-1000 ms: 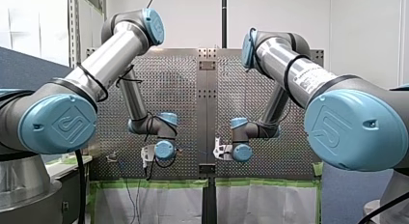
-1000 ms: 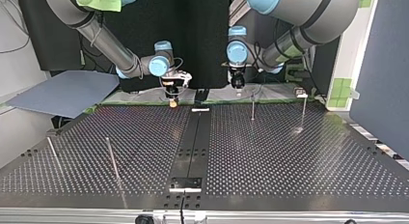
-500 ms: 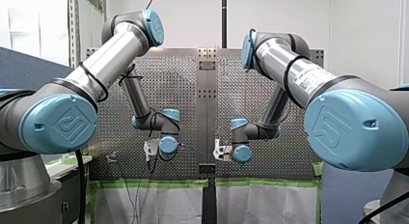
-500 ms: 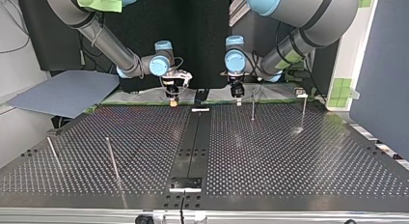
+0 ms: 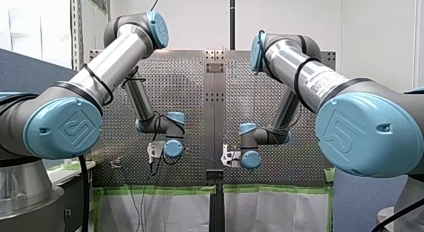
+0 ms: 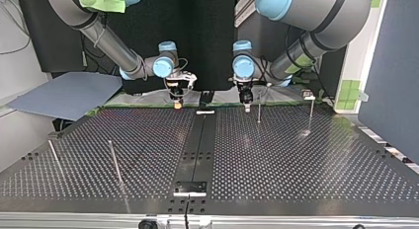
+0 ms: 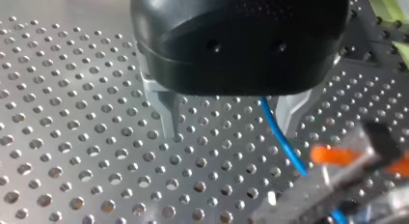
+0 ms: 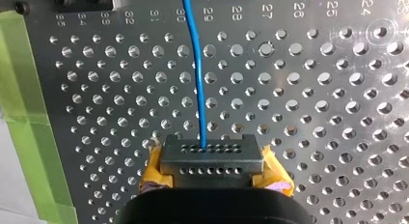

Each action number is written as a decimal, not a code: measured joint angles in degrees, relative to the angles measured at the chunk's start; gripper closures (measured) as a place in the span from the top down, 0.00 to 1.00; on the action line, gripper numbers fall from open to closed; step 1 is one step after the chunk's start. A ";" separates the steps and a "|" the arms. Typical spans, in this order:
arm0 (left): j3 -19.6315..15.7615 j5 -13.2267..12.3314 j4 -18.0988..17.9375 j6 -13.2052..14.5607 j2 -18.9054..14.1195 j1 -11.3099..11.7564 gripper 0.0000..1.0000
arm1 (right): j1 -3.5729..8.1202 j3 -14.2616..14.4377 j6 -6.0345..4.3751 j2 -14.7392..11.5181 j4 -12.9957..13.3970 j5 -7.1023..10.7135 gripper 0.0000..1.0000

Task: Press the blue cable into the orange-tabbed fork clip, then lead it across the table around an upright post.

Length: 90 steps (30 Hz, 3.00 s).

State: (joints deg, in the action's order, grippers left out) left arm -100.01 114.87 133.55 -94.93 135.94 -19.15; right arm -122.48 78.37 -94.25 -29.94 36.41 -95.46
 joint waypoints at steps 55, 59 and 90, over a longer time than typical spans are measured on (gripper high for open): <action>7.04 4.72 9.43 0.70 2.85 0.36 0.00 | 0.09 0.00 0.20 0.33 -0.19 0.00 0.00; 7.04 4.99 9.39 1.55 2.86 0.18 0.00 | 0.09 0.00 0.19 0.34 -0.20 0.00 0.00; 6.97 7.26 15.00 0.61 -4.39 -6.24 0.00 | -0.32 0.07 2.30 -7.57 -9.42 -2.13 0.00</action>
State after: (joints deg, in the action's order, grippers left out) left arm -93.04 122.13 148.55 -94.32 131.56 -25.39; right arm -122.80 78.44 -91.95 -37.51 26.99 -97.59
